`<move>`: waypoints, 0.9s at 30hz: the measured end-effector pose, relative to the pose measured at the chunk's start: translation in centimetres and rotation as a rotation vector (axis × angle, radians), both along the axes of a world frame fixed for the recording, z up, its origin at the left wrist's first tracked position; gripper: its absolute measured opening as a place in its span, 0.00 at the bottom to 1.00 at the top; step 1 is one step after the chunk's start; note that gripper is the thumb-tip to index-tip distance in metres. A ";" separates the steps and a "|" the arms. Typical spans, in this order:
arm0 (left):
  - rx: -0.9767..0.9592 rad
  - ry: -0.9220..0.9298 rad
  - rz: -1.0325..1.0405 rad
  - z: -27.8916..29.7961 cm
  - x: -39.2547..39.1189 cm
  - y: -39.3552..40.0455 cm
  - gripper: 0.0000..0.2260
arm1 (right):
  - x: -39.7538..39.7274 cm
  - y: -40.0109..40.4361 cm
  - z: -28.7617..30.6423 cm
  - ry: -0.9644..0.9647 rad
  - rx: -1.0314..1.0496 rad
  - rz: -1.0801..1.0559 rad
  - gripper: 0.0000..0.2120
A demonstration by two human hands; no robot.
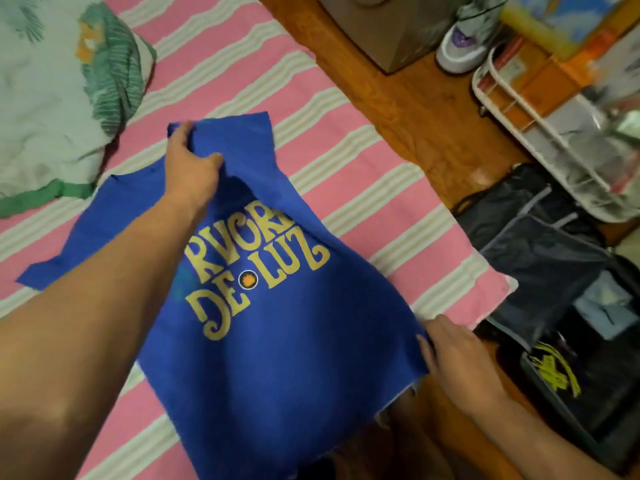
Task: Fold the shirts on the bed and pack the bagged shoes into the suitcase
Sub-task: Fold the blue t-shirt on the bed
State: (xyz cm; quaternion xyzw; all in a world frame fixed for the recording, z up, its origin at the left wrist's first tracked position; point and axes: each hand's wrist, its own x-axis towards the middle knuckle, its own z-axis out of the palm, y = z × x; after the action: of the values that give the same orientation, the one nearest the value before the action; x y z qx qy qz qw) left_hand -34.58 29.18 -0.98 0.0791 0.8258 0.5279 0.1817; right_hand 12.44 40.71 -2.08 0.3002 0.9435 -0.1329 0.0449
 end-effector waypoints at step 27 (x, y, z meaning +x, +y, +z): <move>-0.379 -0.474 0.359 -8.3 17.5 -20.7 0.12 | -4.1 -10.1 -4.8 -0.389 -0.339 0.148 0.08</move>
State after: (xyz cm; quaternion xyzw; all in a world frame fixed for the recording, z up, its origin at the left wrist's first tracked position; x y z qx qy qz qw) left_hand -17.12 8.53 -9.31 -0.2273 0.8446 0.3926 0.2842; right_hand 8.35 30.62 -6.91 0.2384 0.9009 -0.2250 0.2846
